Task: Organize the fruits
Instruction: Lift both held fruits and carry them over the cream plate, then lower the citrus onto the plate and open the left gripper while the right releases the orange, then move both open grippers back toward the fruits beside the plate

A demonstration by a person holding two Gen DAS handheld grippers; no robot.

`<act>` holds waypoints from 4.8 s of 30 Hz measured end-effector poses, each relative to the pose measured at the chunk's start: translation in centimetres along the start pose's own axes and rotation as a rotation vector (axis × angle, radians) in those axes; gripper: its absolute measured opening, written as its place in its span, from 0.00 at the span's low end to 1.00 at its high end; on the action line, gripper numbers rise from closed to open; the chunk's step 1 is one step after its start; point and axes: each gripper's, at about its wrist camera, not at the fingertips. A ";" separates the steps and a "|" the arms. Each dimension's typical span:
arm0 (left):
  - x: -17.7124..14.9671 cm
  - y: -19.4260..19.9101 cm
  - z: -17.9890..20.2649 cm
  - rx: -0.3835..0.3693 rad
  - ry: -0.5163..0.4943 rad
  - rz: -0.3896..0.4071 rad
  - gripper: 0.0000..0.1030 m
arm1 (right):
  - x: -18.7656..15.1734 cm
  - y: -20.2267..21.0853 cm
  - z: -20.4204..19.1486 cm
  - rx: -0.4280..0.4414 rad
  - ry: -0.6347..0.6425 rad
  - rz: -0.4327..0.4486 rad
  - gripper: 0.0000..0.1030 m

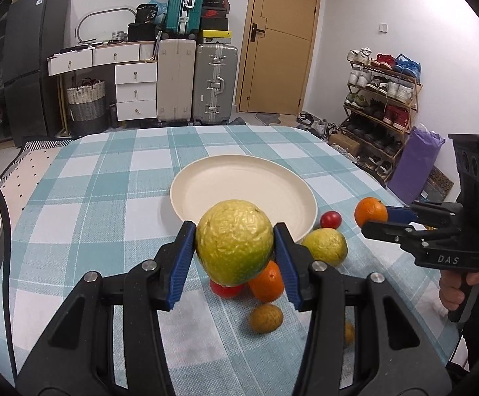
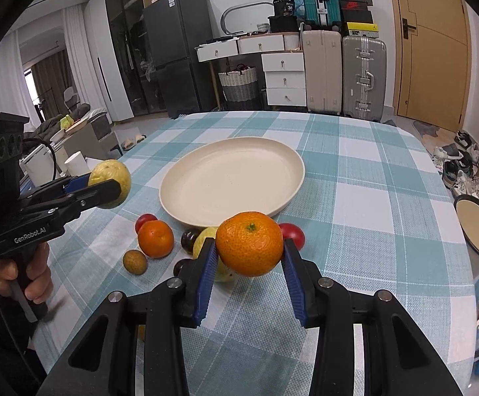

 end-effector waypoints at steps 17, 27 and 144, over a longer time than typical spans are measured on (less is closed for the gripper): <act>1.5 -4.2 0.1 0.014 0.008 -0.018 0.44 | 1.8 -2.4 -0.3 0.009 -0.026 -0.005 0.39; 1.5 -6.7 0.4 0.031 -0.014 -0.034 0.44 | 2.7 -4.6 -1.0 0.024 -0.026 -0.019 0.39; -4.6 -2.4 1.3 -0.029 -0.079 -0.254 0.95 | -1.1 -5.5 -0.7 0.089 -0.139 -0.133 0.70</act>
Point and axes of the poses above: each gripper's, at about its wrist camera, not at the fingertips, and y roughly against the way its jaws point, z to its right, x to its top, and after that the axes turned 10 degrees about z, right-handed
